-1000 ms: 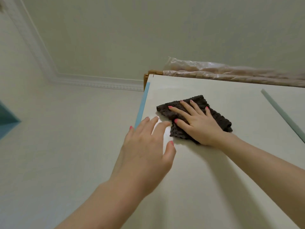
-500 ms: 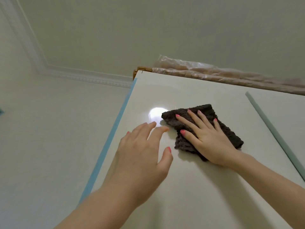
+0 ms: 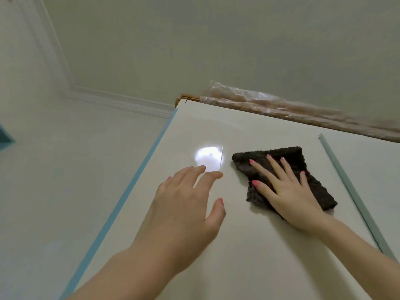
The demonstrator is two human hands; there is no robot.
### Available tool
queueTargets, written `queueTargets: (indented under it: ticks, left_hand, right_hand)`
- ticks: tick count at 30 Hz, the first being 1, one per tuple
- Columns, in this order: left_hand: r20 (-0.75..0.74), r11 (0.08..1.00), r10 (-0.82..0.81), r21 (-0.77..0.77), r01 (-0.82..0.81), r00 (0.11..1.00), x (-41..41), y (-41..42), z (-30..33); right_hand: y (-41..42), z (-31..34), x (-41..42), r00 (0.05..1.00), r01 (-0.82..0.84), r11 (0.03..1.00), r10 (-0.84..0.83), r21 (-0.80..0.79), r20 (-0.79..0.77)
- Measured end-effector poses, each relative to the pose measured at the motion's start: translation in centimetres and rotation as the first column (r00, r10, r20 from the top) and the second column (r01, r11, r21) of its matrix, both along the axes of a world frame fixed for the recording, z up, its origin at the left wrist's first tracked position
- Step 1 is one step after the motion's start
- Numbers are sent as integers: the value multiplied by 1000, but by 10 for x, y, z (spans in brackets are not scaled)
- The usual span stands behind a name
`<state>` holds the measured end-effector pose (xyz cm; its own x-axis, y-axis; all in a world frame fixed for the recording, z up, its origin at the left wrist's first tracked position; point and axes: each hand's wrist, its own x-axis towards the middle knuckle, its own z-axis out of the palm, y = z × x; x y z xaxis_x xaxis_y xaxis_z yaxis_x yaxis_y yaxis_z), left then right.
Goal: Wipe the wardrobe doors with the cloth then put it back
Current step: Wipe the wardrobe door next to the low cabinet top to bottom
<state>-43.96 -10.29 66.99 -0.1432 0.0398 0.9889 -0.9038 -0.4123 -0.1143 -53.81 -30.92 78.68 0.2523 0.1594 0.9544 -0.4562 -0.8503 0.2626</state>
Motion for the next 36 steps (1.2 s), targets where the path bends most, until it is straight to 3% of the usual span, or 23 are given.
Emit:
queueTargets:
  ticks: [2, 6, 9, 13, 23, 26, 31, 36]
  left_hand:
    - [10, 1000, 1, 0, -1, 1000, -6, -8, -2]
    - [23, 998, 5, 59, -6, 1000, -14, -17, -4]
    - [18, 995, -24, 99, 22, 1000, -16, -13, -5]
    - [-10, 997, -16, 74, 16, 1000, -7, -2, -15]
    - [-125, 994, -68, 72, 78, 990, -16, -12, -42]
    - [-144, 993, -68, 82, 80, 987, -21, -14, -44]
    - [-150, 995, -32, 91, 46, 988, -27, -9, -42]
    - [-156, 997, -52, 52, 60, 986, -27, 2, -36]
  right_hand:
    - [-14, -14, -15, 999, 30, 999, -30, -10, -23]
    - [-28, 33, -43, 992, 123, 968, -127, 218, 3]
    - [-30, 61, -48, 992, 77, 935, -106, 347, 65]
    - [-30, 43, -41, 995, 33, 953, -60, 303, 80]
    - [-49, -122, -55, 987, 154, 986, -151, 55, -60]
    - [-46, -104, -61, 973, 218, 974, -212, 56, -93]
    - [-27, -43, -38, 994, 84, 977, -96, 198, 51]
    - [-14, -37, -23, 995, 53, 965, -73, 256, 71]
